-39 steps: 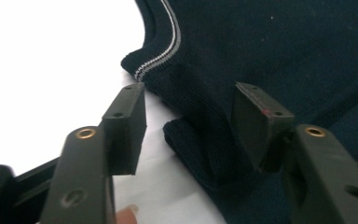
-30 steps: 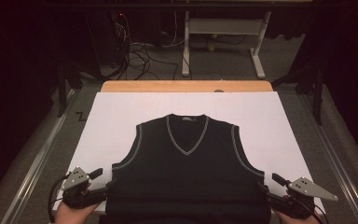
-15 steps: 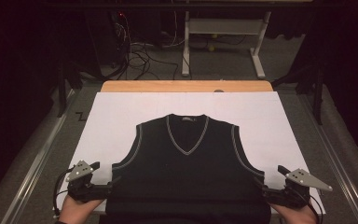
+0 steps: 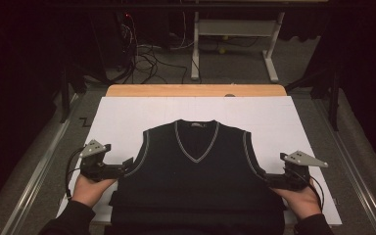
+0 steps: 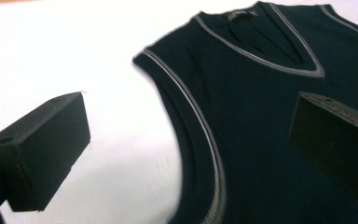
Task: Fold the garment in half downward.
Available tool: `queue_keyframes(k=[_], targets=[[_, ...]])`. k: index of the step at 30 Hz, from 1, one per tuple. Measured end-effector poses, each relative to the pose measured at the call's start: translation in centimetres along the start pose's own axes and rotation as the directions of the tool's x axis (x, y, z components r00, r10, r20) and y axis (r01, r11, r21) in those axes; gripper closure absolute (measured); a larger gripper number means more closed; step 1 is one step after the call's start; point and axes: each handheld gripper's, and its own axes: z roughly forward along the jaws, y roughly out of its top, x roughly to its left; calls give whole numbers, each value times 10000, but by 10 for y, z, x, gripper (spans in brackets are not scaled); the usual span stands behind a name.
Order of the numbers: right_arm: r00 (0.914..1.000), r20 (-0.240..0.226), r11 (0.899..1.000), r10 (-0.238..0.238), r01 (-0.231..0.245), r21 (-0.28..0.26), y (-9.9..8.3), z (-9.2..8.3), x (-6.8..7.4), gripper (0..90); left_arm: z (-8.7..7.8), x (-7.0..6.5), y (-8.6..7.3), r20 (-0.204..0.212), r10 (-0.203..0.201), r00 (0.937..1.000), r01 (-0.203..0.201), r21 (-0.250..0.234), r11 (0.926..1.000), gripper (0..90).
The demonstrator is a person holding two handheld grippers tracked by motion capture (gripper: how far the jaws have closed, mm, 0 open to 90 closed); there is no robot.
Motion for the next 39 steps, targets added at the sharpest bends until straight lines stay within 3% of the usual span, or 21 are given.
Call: queue_keyframes(k=[4,13,20,26,30,36,39], targets=[[10000,76,9999,-46,45,134,8,14,-2,2,12,6,10,-3,-18,10000,19,203,9998,0],[9995,297,9995,73,-82,318,26,38,-8,1,34,25,27,164,-732,9972,727,272,9970,0],[9991,403,9986,164,-184,497,42,54,-13,2,50,30,38,-130,-825,9965,830,418,9957,0],[9990,434,9980,96,-123,627,53,68,-14,22,64,31,45,-93,-982,9951,986,653,9930,0],[9991,345,9960,251,-279,853,59,76,-15,84,75,33,50,-172,-1284,9916,1293,772,9886,0],[9977,583,9925,357,-422,1149,63,95,-18,144,93,33,55,-250,-1345,9906,1365,1153,9839,2],[9967,633,9904,499,-575,1253,63,101,-20,159,103,35,54,-338,-1649,9857,1680,1345,9766,30]])
